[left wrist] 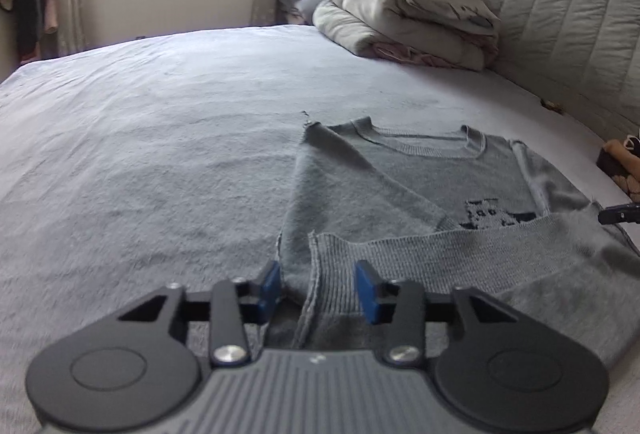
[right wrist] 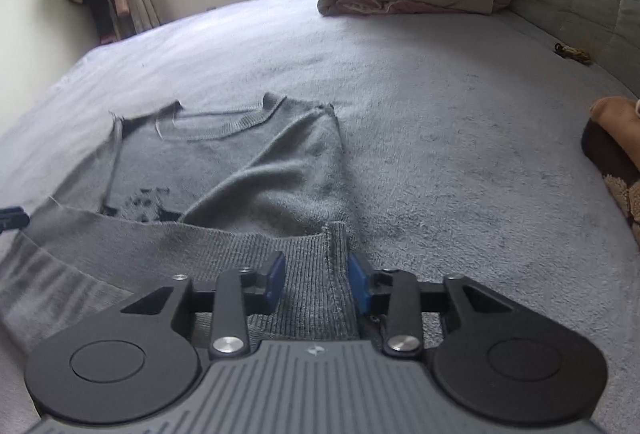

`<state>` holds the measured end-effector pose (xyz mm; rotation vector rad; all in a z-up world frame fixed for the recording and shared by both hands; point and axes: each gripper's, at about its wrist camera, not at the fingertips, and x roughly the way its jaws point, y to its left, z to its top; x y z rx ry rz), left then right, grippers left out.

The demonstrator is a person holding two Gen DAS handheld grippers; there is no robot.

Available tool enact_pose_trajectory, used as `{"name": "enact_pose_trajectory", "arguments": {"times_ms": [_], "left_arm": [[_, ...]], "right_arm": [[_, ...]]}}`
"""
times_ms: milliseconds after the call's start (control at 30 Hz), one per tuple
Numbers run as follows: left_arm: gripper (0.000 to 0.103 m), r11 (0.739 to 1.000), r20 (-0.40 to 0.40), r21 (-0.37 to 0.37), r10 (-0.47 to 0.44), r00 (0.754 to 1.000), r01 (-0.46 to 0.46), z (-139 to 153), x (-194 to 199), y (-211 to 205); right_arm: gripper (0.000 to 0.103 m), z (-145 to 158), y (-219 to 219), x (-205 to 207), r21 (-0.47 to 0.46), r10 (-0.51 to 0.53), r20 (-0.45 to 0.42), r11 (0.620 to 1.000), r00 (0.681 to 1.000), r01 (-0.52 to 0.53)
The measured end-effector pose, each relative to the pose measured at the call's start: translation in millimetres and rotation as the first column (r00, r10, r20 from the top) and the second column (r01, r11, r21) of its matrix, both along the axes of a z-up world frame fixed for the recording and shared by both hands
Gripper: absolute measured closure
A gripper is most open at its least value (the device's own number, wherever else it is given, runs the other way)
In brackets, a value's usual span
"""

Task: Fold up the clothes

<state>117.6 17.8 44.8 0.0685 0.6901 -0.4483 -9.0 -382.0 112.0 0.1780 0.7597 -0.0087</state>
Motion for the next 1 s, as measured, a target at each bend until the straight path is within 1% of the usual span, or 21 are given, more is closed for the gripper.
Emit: {"name": "enact_pose_trajectory", "arguments": {"times_ms": [33, 67, 100, 133, 167, 267, 400, 633, 867, 933, 1000], "left_arm": [[0.085, 1.0, -0.011, 0.003, -0.004, 1.0, 0.004, -3, 3, 0], [0.09, 1.0, -0.022, 0.006, -0.008, 1.0, 0.008, -5, 5, 1], [0.099, 1.0, -0.025, 0.014, -0.012, 1.0, 0.013, -7, 6, 1], [0.099, 0.999, -0.02, 0.027, -0.018, 1.0, 0.018, -8, 6, 1], [0.1, 0.999, -0.011, 0.037, -0.024, 1.0, 0.024, -7, 5, 1], [0.1, 0.998, 0.024, 0.05, -0.039, 0.999, 0.038, 0, 1, 1], [0.1, 0.999, 0.053, 0.029, -0.018, 0.998, 0.017, 9, 0, 3], [0.1, 0.999, 0.088, -0.013, 0.039, 0.995, -0.038, 19, 2, 12], [0.1, 0.992, 0.084, 0.019, 0.124, 0.989, -0.126, 2, 12, 6], [0.1, 0.989, 0.081, 0.032, 0.138, 0.987, -0.141, -4, 12, 1], [0.1, 0.988, 0.071, 0.066, 0.136, 0.988, -0.141, -11, 12, -4]], "right_arm": [[0.077, -1, 1, 1, -0.009, -0.002, -0.003, 1.0, 1.0, 0.002], [0.079, -2, 2, 3, -0.018, -0.003, -0.005, 1.0, 1.0, 0.003], [0.084, -3, 2, 4, -0.028, -0.005, -0.008, 1.0, 1.0, 0.005], [0.089, -4, 3, 6, -0.037, -0.007, -0.011, 0.999, 1.0, 0.007], [0.092, -4, 4, 7, -0.046, -0.009, -0.013, 0.999, 1.0, 0.008], [0.093, -5, 6, 9, -0.072, -0.015, -0.011, 0.997, 1.0, 0.014], [0.094, -3, 11, 10, -0.101, -0.016, 0.007, 0.995, 1.0, 0.017], [0.094, 9, 13, 9, -0.135, -0.031, 0.074, 0.99, 0.997, 0.041], [0.094, 2, 23, 25, -0.213, -0.061, 0.097, 0.974, 0.993, 0.081], [0.094, -2, 24, 29, -0.219, -0.083, 0.089, 0.971, 0.993, 0.101], [0.094, -11, 26, 32, -0.246, -0.085, 0.052, 0.965, 0.995, 0.095]]}}
